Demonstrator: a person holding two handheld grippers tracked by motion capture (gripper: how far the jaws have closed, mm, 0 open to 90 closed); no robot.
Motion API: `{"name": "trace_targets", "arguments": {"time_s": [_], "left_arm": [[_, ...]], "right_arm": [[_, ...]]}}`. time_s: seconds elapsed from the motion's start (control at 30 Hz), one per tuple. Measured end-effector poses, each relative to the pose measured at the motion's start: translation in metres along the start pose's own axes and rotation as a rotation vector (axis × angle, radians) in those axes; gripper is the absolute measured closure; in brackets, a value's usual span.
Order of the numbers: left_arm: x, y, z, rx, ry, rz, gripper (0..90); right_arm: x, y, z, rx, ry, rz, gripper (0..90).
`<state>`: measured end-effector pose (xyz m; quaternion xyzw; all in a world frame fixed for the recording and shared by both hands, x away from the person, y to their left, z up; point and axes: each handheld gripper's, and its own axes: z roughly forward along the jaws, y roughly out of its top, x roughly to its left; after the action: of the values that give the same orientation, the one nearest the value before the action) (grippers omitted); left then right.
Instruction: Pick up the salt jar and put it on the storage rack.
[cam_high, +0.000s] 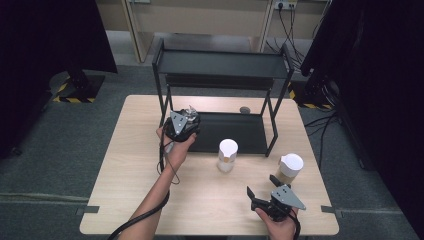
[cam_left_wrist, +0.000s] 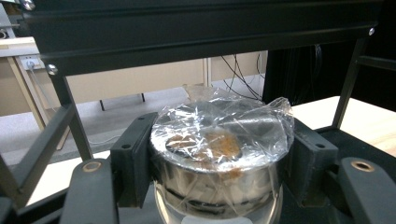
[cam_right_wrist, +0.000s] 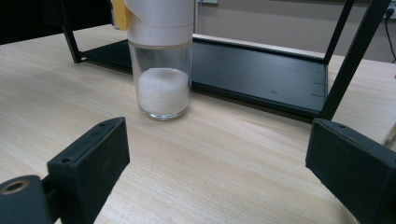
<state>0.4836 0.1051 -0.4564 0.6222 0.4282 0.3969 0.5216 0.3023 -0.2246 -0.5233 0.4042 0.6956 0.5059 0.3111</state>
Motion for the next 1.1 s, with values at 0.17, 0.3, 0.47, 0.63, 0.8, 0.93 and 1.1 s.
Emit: {"name": "trace_targets", "arguments": {"time_s": [0.17,0.3,0.47,0.63,0.8,0.93,1.1], "left_arm": [[-0.002,-0.005,0.006,0.011,0.002,0.002,34.9],[-0.004,-0.009,0.011,0.024,0.0,-0.017,34.9],[-0.006,-0.015,0.017,0.042,0.003,-0.008,34.9],[-0.007,-0.021,0.02,0.049,0.007,0.0,34.8],[-0.007,-0.023,0.022,0.054,0.01,0.003,34.8],[-0.008,-0.024,0.023,0.053,0.008,0.004,34.8],[-0.008,-0.027,0.025,0.065,0.011,0.012,34.8]], "right_arm": [[0.0,0.0,0.0,-0.001,0.0,-0.001,6.6],[0.0,0.0,0.0,-0.001,0.001,-0.001,6.6],[0.0,0.0,0.0,-0.001,0.003,0.002,6.6],[0.0,0.0,0.0,-0.001,0.003,0.001,6.6],[0.0,0.0,0.0,-0.001,0.003,0.002,6.6],[0.0,0.0,0.0,-0.001,0.003,0.0,6.6],[0.0,0.0,0.0,0.0,0.003,0.001,6.6]]}}
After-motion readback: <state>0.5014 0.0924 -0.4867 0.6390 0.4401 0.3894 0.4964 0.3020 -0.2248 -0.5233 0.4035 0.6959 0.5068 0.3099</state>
